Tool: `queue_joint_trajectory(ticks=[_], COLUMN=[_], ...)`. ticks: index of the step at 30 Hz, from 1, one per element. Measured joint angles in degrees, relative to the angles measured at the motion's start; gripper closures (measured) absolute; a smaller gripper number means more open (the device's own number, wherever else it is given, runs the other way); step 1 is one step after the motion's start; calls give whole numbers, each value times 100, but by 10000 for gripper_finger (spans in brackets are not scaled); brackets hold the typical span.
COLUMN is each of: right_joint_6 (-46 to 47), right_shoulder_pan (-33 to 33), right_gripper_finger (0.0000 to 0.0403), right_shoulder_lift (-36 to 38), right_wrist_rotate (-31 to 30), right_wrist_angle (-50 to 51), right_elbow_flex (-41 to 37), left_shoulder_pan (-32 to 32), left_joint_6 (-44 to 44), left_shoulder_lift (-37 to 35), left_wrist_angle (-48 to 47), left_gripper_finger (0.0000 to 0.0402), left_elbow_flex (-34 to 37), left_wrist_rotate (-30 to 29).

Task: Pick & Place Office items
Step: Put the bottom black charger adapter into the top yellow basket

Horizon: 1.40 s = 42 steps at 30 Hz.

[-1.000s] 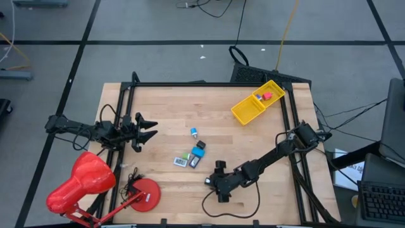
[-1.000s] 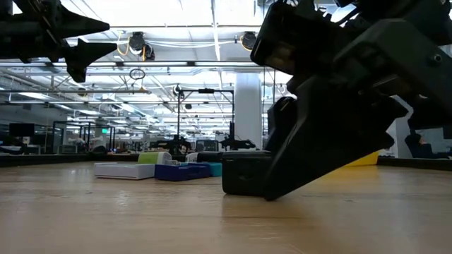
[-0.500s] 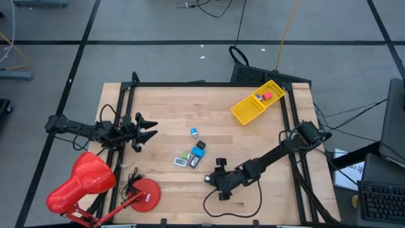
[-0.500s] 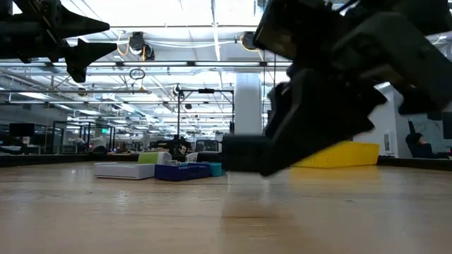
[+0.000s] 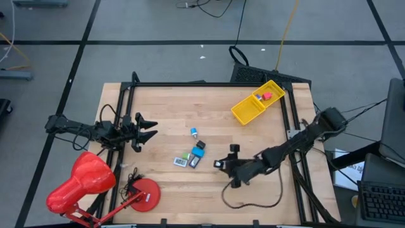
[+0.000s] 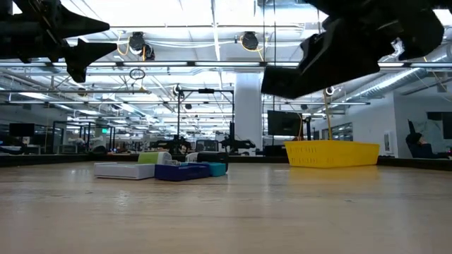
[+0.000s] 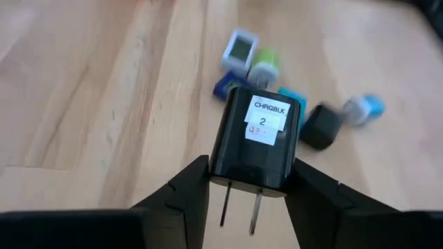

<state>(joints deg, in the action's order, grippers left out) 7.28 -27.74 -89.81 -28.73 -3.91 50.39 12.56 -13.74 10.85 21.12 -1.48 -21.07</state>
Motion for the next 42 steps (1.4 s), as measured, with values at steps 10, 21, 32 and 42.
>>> queue_joint_trajectory(ticks=[10,21,32,42], right_joint_6=[-557,-687,-487,-79], right_shoulder_pan=[828,2226,4424,6440], right_gripper_finger=[258,258,258,258], right_shoulder_lift=[2003,3199,3207,3201], right_wrist_rotate=[889,910,-261,-116], right_wrist_angle=[-1468,-1434,-762,-605], right_elbow_flex=[-1869,-2326,-2330,-2330], left_shoulder_pan=[0,1,0,0], left_joint_6=[0,0,0,0], left_shoulder_lift=[2,2,1,2], left_wrist_angle=[-1,0,-1,-2], left_gripper_finger=[188,188,188,188], left_elbow_flex=[0,0,0,0], left_wrist_rotate=[0,-1,0,0])
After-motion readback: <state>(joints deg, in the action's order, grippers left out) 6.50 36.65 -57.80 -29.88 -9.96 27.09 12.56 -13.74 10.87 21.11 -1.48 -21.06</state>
